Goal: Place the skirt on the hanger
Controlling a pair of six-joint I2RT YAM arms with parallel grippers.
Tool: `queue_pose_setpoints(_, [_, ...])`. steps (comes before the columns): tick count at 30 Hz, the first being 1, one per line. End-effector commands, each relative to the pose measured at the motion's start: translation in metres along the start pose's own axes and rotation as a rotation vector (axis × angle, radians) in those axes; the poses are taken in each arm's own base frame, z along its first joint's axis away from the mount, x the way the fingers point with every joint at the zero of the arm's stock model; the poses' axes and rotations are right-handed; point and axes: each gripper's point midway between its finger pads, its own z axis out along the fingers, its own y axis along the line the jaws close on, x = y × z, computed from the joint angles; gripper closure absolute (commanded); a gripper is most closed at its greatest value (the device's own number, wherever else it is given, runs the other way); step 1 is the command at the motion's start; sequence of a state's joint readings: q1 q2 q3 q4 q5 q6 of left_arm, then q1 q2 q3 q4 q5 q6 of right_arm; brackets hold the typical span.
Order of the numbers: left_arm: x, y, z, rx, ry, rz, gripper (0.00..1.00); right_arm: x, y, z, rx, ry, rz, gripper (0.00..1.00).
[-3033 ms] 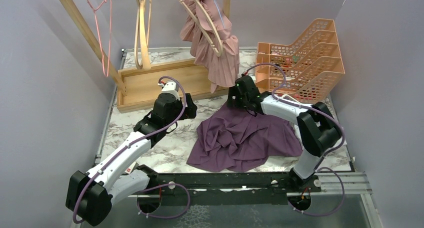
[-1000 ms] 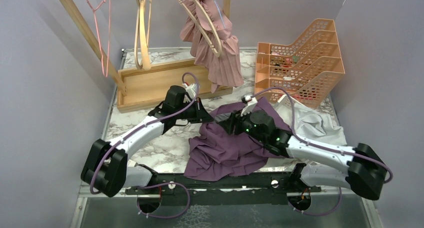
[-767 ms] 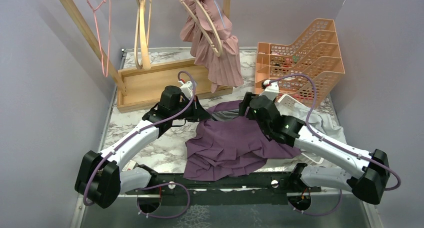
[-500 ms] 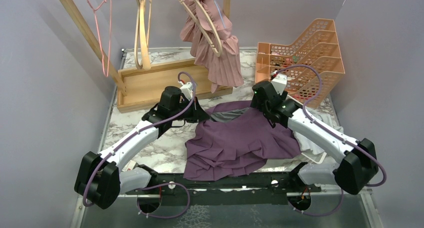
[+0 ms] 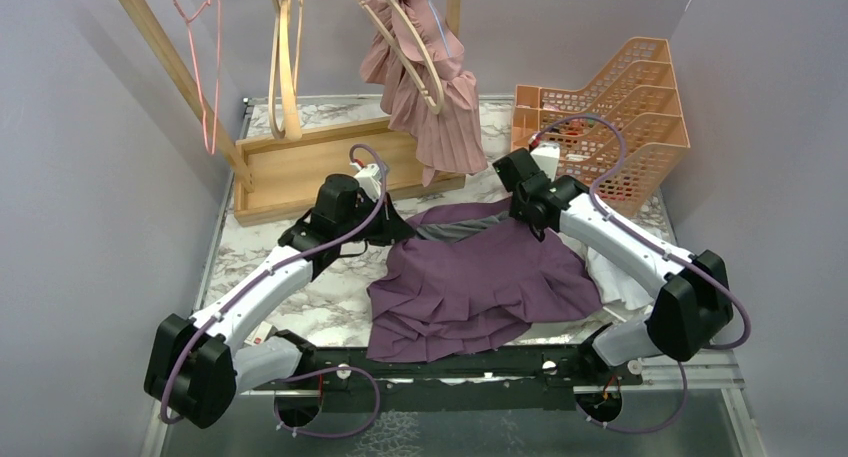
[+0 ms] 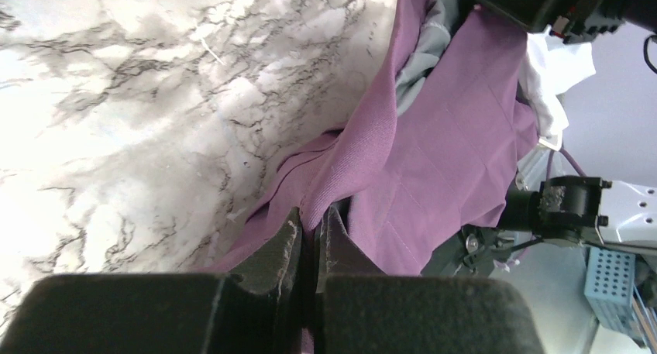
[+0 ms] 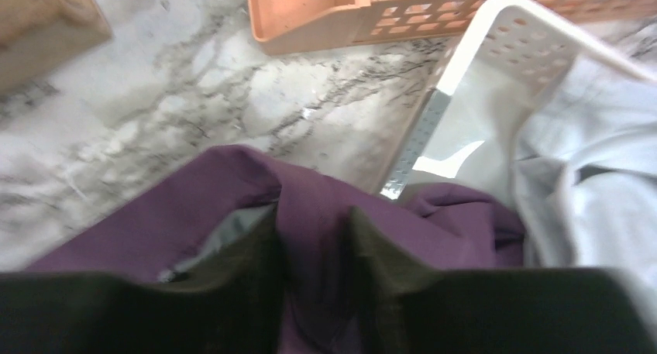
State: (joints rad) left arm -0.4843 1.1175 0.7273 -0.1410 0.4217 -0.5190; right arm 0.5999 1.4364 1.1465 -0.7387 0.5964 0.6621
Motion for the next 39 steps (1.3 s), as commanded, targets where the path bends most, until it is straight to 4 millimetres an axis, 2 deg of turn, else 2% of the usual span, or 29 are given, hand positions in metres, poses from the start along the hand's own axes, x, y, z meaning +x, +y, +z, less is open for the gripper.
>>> queue_pose_setpoints(1, [-0.041,-0.002,-0.019,-0.087,-0.157,0.03,1.0,-0.014,-0.025,-0.026,0.039,-0.033,0.004,0.94])
queue_pose_setpoints(2, [-0.047,-0.003,-0.024,-0.1,-0.181,0.03,1.0,-0.02,-0.028,-0.032,0.036,-0.05,0.01,0.98])
queue_pose_setpoints(5, [-0.065,-0.008,-0.041,-0.131,-0.263,0.025,1.0,-0.046,-0.032,-0.059,-0.026,-0.126,0.024,0.99])
queue_pose_setpoints(7, [-0.077,-0.012,-0.057,-0.158,-0.317,0.039,1.0,-0.069,-0.025,-0.083,-0.128,-0.193,0.025,0.99])
queue_pose_setpoints(10, [-0.101,-0.016,-0.089,-0.234,-0.41,0.102,1.0,-0.105,-0.014,-0.128,-0.313,-0.31,0.029,0.99])
queue_pose_setpoints(13, [-0.119,-0.026,-0.124,-0.277,-0.498,0.158,1.0,-0.13,-0.003,-0.173,-0.486,-0.395,0.023,0.99])
queue_pose_setpoints(17, [-0.139,-0.039,-0.172,-0.332,-0.618,0.197,1.0,-0.151,0.01,-0.224,-0.677,-0.459,0.001,0.99])
queue_pose_setpoints(21, [-0.158,-0.051,-0.22,-0.376,-0.759,0.208,1.0,-0.156,0.029,-0.263,-0.882,-0.49,-0.02,0.99])
queue_pose_setpoints(23, [-0.163,-0.056,-0.235,-0.384,-0.8,0.219,1.0,-0.153,0.035,-0.268,-0.93,-0.475,-0.002,0.99])
queue_pose_setpoints(25, [-0.163,-0.058,-0.242,-0.389,-0.809,0.225,1.0,-0.147,0.041,-0.265,-0.952,-0.442,0.007,0.99])
queue_pose_setpoints(30, [-0.156,-0.048,-0.247,-0.431,-0.814,0.221,1.0,-0.124,0.063,-0.254,-1.042,-0.354,0.029,0.99])
queue_pose_setpoints(34, [-0.159,-0.04,-0.26,-0.499,-0.846,0.226,1.0,-0.115,0.076,-0.245,-1.081,-0.3,0.045,0.99])
queue_pose_setpoints(37, [-0.16,-0.037,-0.264,-0.525,-0.855,0.23,1.0,-0.115,0.09,-0.254,-1.172,-0.295,0.055,0.99])
queue_pose_setpoints(39, [-0.165,-0.036,-0.271,-0.558,-0.869,0.248,1.0,-0.122,0.096,-0.264,-1.226,-0.31,0.065,0.99])
